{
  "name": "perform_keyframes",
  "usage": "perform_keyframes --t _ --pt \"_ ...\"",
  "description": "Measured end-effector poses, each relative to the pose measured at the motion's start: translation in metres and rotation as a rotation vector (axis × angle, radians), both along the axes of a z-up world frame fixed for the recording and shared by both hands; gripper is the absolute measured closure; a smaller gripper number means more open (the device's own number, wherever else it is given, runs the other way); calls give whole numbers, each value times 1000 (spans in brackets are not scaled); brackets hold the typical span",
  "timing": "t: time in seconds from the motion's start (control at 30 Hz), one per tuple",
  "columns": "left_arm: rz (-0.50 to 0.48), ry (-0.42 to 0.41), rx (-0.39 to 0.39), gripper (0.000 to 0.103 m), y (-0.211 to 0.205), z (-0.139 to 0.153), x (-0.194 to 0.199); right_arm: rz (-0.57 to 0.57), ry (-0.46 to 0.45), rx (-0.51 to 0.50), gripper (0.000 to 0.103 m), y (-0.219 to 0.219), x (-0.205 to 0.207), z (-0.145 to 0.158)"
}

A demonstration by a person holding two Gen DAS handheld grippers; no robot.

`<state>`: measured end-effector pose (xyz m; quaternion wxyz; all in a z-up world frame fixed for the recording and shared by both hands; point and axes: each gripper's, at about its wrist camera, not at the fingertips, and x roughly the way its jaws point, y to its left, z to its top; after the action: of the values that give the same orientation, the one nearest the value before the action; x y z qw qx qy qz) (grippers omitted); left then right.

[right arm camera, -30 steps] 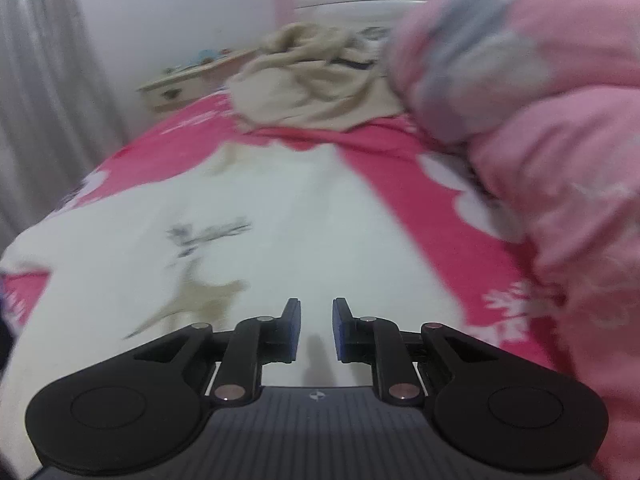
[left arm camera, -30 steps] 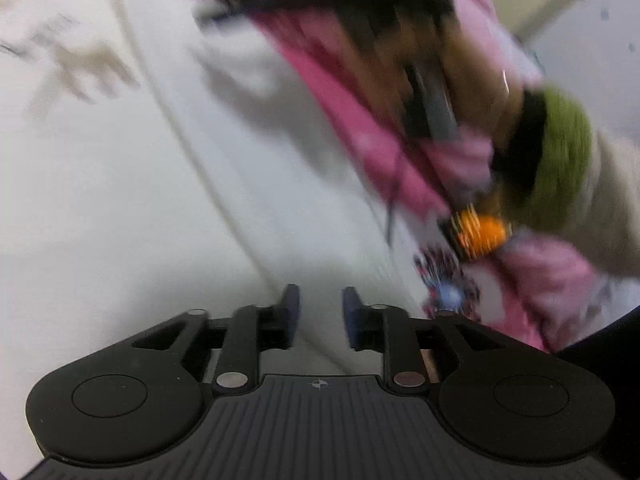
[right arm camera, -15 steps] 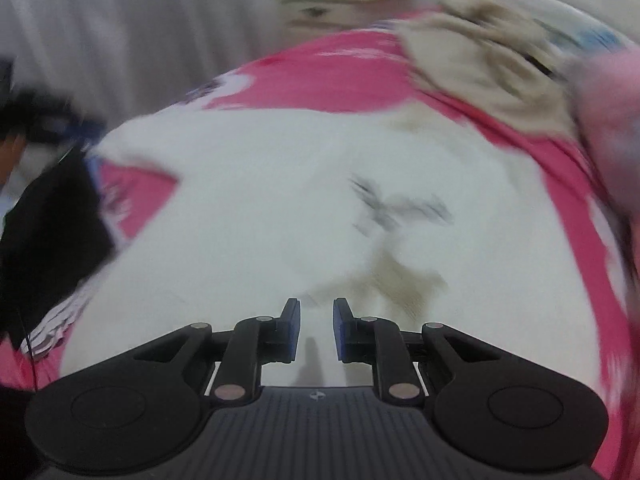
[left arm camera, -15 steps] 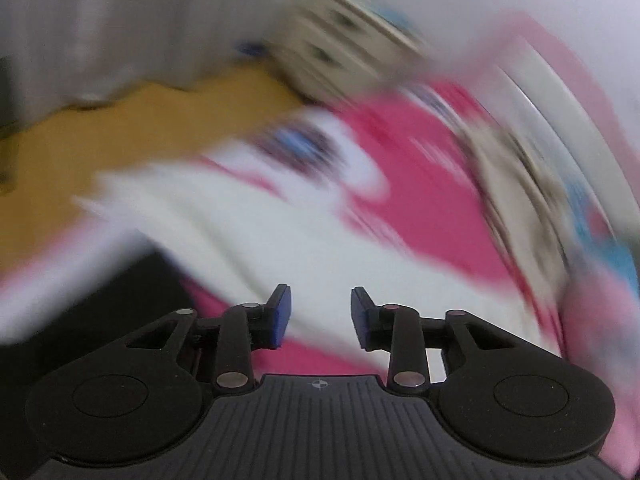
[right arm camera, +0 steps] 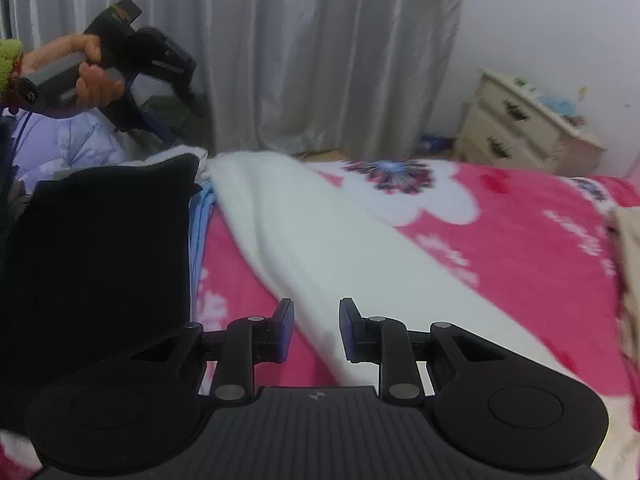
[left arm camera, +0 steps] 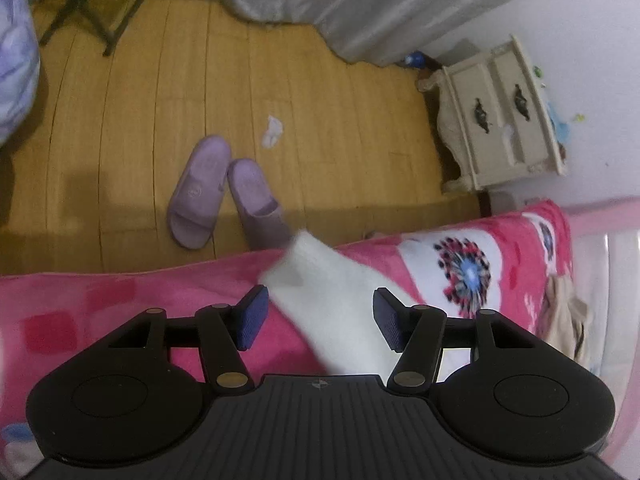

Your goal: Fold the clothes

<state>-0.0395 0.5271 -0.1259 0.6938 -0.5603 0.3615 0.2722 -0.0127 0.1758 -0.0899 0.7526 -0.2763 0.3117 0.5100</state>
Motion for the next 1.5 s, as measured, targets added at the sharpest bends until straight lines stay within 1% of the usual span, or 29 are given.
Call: perform_keyframes --t 0.07,0.17,0.23,0.3,0.43,0.57,0.67,0.73,0.77,0.83,0.87,0.9,0.97,1.0,1.07,1.1,1.13,1.2,1.27,1.33,1.37,1.43,1.5 --pt "1 3 -15 44 5 -10 15 -2 3 -28 77 15 4 -15" --pt "8 6 -37 43 12 -23 25 -15 -10 -64 77 31 8 -35" --pt "12 10 -43 43 14 -31 32 -31 2 -74 77 37 14 -45" --pt "9 21 -49 42 17 -39 39 -50 40 -76 77 41 22 -52" --pt "-13 18 -75 41 19 -52 47 -71 102 -80 77 39 31 -52" --pt "-32 14 -56 41 18 -58 50 -82 95 -97 77 41 29 -52" --pt "20 57 -60 41 27 -65 43 -89 89 -101 77 43 28 -52" --pt "60 59 -89 41 32 -72 35 -94 89 -102 77 43 27 -52" --pt "56 59 -105 41 33 -74 33 -95 87 -103 77 44 27 -52" --pt "6 68 -132 41 30 -79 38 -93 84 -109 77 45 27 -53" --pt "-19 85 -129 41 27 -79 41 -92 84 -110 77 45 27 -53" --pt "-30 95 -100 43 25 -76 43 -91 84 -112 77 45 27 -53" --pt "-31 69 -41 56 20 -68 45 -91 83 -112 77 46 27 -53" --pt "-31 57 -34 66 20 -64 46 -92 81 -111 77 46 27 -53" --pt "-30 34 -22 75 19 -57 47 -96 78 -109 77 46 27 -53" --pt "-41 23 -13 85 18 -54 50 -99 77 -109 77 46 26 -54" --pt "-56 13 1 88 17 -50 51 -101 77 -108 77 46 26 -54" --pt "-77 10 48 93 13 -39 54 -104 77 -107 77 46 27 -54" --pt "-93 5 92 95 10 -27 55 -103 74 -107 77 46 26 -54" --pt "-102 -28 127 95 3 -9 54 -105 72 -108 77 46 26 -54" --pt "-103 -51 145 96 -1 0 53 -104 71 -109 77 46 26 -52" --pt "-124 -143 196 96 -16 29 49 -99 67 -108 78 45 25 -46" --pt "-202 -232 216 96 -43 60 47 -89 45 -108 78 39 24 -34"
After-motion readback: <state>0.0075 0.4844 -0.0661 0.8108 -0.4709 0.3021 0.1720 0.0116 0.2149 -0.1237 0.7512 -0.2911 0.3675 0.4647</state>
